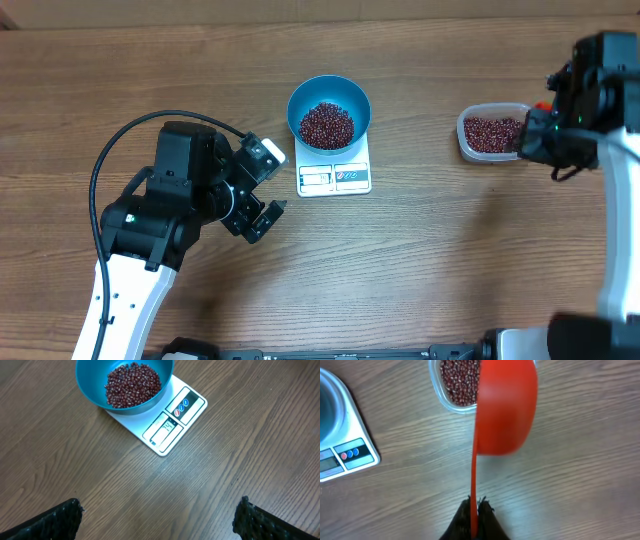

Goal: Scoop item into bowl and weigh 150g on scale
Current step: 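Hold the red scoop above the bean tub with the right gripper, then dip the red scoop into the beans in the tub with the right gripper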

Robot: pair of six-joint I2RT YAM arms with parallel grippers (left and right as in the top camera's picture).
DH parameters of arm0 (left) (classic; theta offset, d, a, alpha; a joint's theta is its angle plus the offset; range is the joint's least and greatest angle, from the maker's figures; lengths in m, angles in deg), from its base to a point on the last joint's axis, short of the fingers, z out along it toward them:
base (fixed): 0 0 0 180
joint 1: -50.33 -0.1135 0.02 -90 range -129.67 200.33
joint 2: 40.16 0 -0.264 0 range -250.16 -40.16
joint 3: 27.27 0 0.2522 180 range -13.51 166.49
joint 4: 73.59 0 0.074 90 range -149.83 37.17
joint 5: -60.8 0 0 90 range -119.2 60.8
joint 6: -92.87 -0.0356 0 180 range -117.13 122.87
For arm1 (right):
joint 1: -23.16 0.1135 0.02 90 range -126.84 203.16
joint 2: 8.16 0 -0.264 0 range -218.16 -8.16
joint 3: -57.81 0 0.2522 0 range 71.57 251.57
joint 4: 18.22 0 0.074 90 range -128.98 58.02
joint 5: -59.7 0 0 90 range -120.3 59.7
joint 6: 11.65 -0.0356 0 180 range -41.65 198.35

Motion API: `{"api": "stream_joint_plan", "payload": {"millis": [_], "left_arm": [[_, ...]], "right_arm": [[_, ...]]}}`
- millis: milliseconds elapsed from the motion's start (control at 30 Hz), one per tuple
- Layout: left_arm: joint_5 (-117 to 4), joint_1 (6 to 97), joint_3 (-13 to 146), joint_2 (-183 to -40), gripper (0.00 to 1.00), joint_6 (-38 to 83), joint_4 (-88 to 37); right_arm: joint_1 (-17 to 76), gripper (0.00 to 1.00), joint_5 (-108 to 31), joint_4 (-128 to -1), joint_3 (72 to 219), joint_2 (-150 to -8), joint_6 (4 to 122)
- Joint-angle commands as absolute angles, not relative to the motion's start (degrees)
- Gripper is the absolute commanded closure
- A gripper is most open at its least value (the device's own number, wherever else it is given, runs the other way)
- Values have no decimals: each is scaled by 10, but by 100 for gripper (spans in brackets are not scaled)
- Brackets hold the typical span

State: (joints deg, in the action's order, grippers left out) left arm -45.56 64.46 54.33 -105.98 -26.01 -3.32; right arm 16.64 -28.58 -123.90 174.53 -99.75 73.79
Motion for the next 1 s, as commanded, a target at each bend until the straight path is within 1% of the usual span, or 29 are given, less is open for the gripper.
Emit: {"api": "stream_joint_plan", "payload": {"millis": [0, 133, 233, 367, 600, 767, 967], "left_arm": [[-455, 642, 557, -1062, 0, -254, -35], [-455, 642, 557, -1062, 0, -254, -35], [-455, 642, 557, -1062, 0, -254, -35], [-455, 642, 557, -1062, 0, -254, -35], [-455, 642, 557, -1062, 0, -254, -35], [-455, 642, 557, -1062, 0, -254, -35], [-455, 642, 557, -1062, 0, -254, -35]], "right_arm": [[164, 96, -282, -1258, 1796, -1062, 739], [164, 96, -252, -1227, 1799, -1110, 747], [164, 96, -247, -1223, 1799, -1148, 779], [164, 96, -212, -1209, 1792, -1182, 779], [164, 96, -199, -1148, 1791, -1239, 789], [164, 96, -168, -1157, 1789, -1284, 789], [164, 96, -168, -1156, 1787, -1312, 789]]}}
